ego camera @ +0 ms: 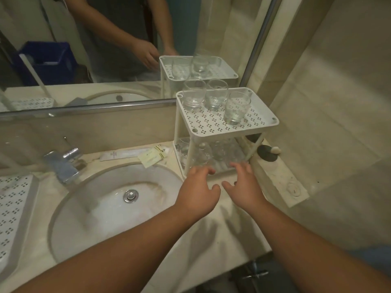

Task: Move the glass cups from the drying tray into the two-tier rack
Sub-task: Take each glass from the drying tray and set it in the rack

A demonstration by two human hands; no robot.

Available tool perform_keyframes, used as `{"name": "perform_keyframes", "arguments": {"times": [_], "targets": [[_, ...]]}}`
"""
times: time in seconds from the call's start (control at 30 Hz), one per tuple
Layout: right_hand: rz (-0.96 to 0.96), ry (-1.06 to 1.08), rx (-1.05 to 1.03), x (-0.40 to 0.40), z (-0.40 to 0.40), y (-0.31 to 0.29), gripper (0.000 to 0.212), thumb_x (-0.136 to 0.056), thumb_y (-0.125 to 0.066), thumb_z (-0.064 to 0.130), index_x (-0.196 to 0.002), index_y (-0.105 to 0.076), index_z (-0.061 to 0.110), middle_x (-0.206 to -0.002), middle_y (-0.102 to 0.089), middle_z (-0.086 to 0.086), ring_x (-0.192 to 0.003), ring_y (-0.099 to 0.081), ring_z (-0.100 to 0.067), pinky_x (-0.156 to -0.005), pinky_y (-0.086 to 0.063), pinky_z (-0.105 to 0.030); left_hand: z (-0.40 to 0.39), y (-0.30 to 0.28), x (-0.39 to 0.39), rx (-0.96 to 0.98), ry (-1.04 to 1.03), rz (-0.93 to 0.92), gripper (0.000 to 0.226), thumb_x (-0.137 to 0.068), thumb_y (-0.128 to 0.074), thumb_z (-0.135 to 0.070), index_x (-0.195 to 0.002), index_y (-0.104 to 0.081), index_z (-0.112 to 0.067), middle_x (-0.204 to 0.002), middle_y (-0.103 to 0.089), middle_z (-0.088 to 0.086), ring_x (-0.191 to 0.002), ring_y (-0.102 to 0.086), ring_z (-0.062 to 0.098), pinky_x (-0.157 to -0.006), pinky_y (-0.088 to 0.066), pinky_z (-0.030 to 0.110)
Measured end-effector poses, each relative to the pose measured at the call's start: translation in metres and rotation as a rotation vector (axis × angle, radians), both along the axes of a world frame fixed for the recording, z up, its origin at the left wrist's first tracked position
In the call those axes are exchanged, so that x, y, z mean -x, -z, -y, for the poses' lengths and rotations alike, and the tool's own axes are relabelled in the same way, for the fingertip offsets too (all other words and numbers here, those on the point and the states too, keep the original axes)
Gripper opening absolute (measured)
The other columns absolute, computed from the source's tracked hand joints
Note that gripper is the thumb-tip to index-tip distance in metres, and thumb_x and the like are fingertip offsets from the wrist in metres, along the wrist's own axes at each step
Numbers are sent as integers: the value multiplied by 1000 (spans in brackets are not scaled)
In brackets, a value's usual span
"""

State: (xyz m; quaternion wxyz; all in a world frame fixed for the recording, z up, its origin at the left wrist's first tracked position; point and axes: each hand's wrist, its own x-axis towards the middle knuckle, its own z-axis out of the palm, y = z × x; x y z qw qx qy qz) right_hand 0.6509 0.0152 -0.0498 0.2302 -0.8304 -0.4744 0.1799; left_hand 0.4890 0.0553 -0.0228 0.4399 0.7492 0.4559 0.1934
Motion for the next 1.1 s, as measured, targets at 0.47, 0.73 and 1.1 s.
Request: {"name": "perform_keyframes", "arguments": {"times": [0.47,0.73,1.1], "targets": [[127,-138,273,-118,-85,32,66,-84,-66,34,-140,-32,29,-143,-36,-15,-117,-55,-35,-90,-50,-37,-39,37,-107,129,-170,-174,51,-91,-55,-24,-141,-47,-23,-147,-42,5,-126,-51,19,-91,-35,21],[260,-187,500,-141,-123,53,88,-89,-60,45,-154,-3,27,-158,-15,-12,-134,-42,-35,-100,-47,-45,-50,51,-137,171,-201,-236,53,-92,-54,-26,-144,-43,-23,-144,-40,7,-109,-61,25,-90,-44,28],[255,-169,559,-143,-142,66,102,-83,-70,51,-156,-7,19,-160,-22,-12,-144,-30,-31,-109,-39,-46,-52,67,-138,174,-198,-232,52,-93,-53,-25,-144,-43,-23,-142,-43,8,-124,-53,24,-97,-42,29]]}}
